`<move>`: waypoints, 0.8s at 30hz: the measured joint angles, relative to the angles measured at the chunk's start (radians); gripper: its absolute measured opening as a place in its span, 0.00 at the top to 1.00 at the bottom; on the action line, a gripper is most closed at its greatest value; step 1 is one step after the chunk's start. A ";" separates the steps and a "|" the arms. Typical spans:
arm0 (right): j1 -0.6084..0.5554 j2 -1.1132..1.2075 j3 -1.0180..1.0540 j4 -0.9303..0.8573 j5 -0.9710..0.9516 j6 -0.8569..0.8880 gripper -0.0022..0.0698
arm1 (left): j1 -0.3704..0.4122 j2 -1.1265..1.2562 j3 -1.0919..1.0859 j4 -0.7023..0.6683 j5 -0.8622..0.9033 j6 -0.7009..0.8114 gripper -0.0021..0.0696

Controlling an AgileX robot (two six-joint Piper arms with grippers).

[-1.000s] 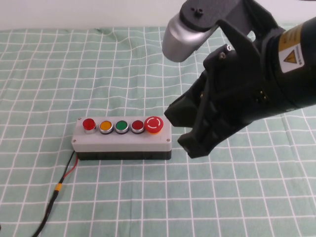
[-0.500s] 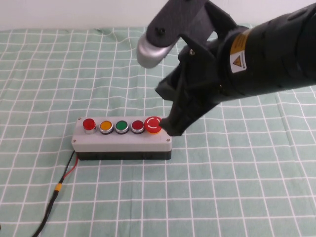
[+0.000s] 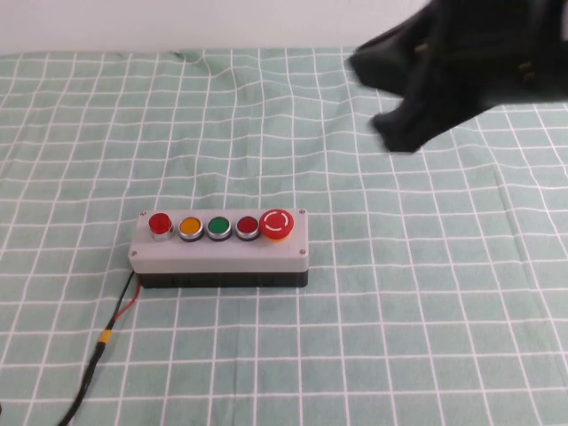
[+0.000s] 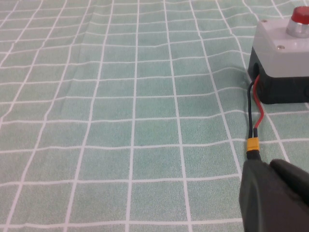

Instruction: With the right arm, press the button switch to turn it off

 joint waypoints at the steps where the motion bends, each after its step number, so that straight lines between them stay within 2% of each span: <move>1: -0.030 -0.024 0.022 0.017 -0.012 0.000 0.99 | 0.000 0.000 0.000 0.000 0.000 0.000 0.98; 11: -0.350 -0.366 0.401 0.058 -0.233 0.000 0.99 | 0.000 0.000 0.000 0.000 0.000 0.000 0.98; 24: -0.726 -0.915 0.911 0.212 -0.357 0.000 0.99 | 0.000 0.000 0.000 0.000 0.000 0.000 0.98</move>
